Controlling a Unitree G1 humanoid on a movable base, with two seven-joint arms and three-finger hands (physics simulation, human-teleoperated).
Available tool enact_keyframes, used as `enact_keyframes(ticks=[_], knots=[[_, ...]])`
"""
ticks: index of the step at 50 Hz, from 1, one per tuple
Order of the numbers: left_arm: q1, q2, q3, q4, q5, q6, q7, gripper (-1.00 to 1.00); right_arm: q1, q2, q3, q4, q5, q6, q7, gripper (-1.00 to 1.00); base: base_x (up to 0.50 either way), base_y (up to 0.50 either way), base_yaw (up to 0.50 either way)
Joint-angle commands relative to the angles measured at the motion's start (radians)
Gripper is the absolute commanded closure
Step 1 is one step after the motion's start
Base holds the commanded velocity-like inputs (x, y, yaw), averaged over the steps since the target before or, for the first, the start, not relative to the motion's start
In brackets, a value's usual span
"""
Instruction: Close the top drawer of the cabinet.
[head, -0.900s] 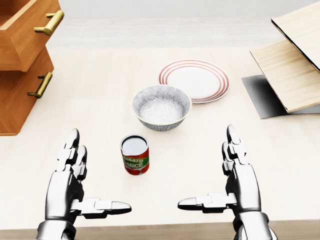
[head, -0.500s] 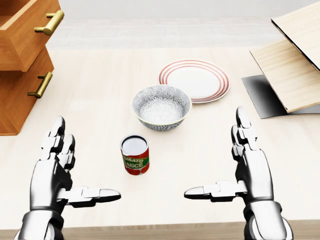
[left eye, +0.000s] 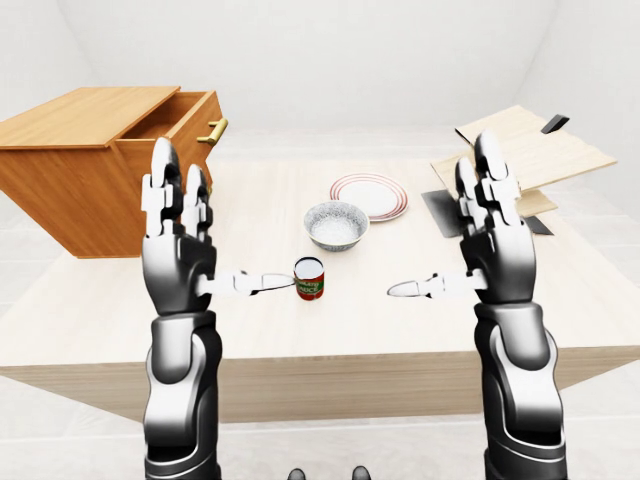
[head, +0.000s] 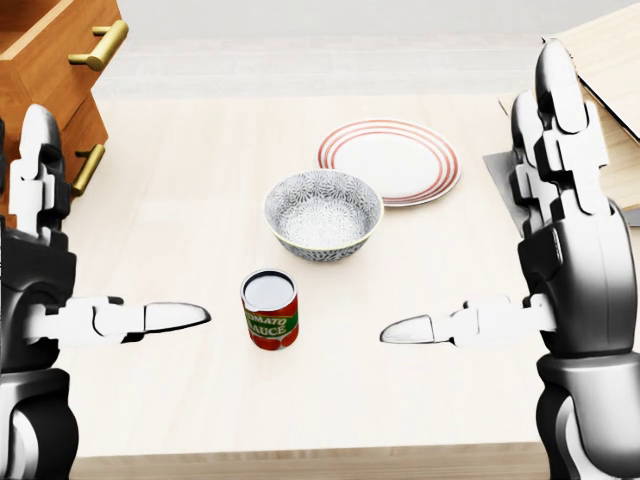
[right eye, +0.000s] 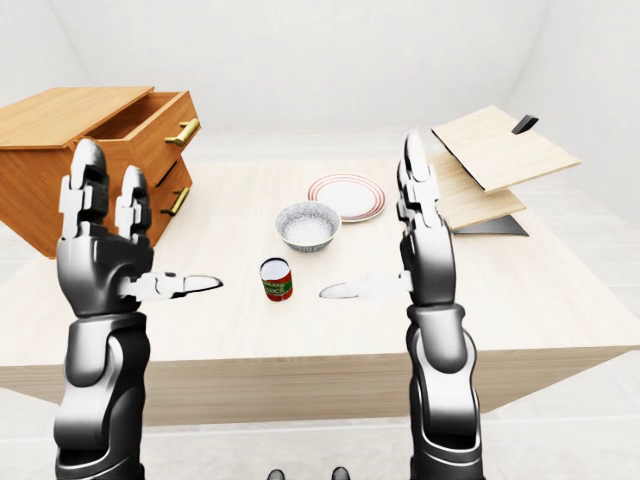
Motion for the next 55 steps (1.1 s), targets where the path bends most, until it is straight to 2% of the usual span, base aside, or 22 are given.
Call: enact_keyframes(ticks=[1,5,13,18,25,26,28,38,48,55], knots=[[-0.066,0.022,-0.025,-0.137,0.003,0.0,0.038,-1.0,-0.086,-0.029,-0.004,-0.113,-0.033,0.0,0.026,-1.0,0.0,0.0,0.0],[-0.054,0.016,-0.024,-0.134,0.008,0.0,0.032,-1.0,-0.064,-0.02,-0.02,-0.1,-0.028,0.0,0.032,-1.0,0.0,0.0,0.0],[-0.084,0.02,-0.006,-0.158,0.011,0.0,0.024,-1.0,-0.094,-0.041,-0.017,-0.198,-0.046,0.0,0.059,-1.0,0.0,0.0,0.0],[-0.081,0.032,-0.022,-0.169,0.03,0.0,0.015,-1.0,-0.109,-0.045,-0.026,-0.21,-0.052,0.0,0.067,-1.0,0.0,0.0,0.0],[-0.083,0.023,-0.014,-0.16,0.038,0.0,0.006,-1.0,-0.138,-0.05,-0.022,-0.255,-0.063,0.0,0.075,-1.0,0.0,0.0,0.0],[-0.087,0.022,-0.013,-0.168,0.039,0.0,0.009,-1.0,-0.164,-0.032,-0.044,-0.276,-0.046,0.0,0.071,-1.0,0.0,0.0,0.0],[-0.072,0.02,-0.022,-0.159,0.045,0.0,0.006,-1.0,-0.185,-0.059,-0.032,-0.289,-0.054,0.0,0.074,-1.0,0.0,0.0,0.0],[-0.079,0.026,-0.034,-0.157,0.069,0.0,-0.009,-1.0,-0.186,-0.057,-0.034,-0.301,-0.041,0.0,0.071,-1.0,0.0,0.0,0.0],[-0.076,0.009,-0.032,-0.179,0.068,0.0,-0.021,-1.0,-0.188,-0.067,-0.047,-0.307,-0.025,0.0,0.076,-1.0,0.0,0.0,0.0],[-0.071,0.009,-0.032,-0.184,0.07,0.0,-0.023,-1.0,-0.19,-0.066,-0.044,-0.296,-0.016,0.0,0.076,-1.0,0.04,0.46,0.0]])
